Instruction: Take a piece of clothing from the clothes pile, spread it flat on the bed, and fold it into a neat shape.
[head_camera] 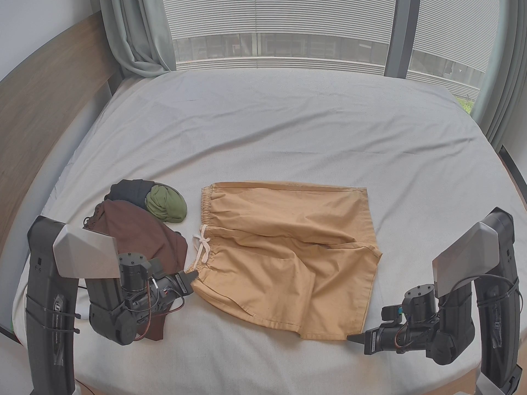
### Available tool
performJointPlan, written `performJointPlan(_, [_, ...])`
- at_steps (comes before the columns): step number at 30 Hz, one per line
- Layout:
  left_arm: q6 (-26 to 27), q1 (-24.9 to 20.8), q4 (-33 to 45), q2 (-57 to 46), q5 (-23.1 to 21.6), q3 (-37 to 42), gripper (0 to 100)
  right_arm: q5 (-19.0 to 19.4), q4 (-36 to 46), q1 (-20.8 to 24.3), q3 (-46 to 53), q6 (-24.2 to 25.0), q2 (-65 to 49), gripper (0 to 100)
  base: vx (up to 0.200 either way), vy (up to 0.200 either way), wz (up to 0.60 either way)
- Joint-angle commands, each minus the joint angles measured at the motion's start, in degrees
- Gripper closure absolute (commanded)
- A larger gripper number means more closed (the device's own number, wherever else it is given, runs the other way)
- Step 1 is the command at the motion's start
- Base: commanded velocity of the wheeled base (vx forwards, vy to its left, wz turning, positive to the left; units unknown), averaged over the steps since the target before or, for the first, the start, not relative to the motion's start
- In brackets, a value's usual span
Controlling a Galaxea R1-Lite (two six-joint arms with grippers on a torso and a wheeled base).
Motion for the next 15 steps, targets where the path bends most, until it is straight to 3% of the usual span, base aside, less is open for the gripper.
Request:
performJointPlan(1, [2.1,1.0,-0.2,-5.2,-0.1,6.3,100,0.0,-1.2,-2.2,3.7,-1.3,-0.6,100,0.000,0.000,0.00])
performJointPlan(12, [3.0,0.5,-0.2,-8.3,-0.3,15.7,100,0.0,-1.2,-2.4,7.8,-1.4,-1.8,100,0.000,0.000,0.00])
performJointPlan(15, [6.3,0.5,-0.2,-8.1,-0.5,17.6,100,0.0,-1.2,-2.8,9.3,-2.3,-2.4,100,0.000,0.000,0.00])
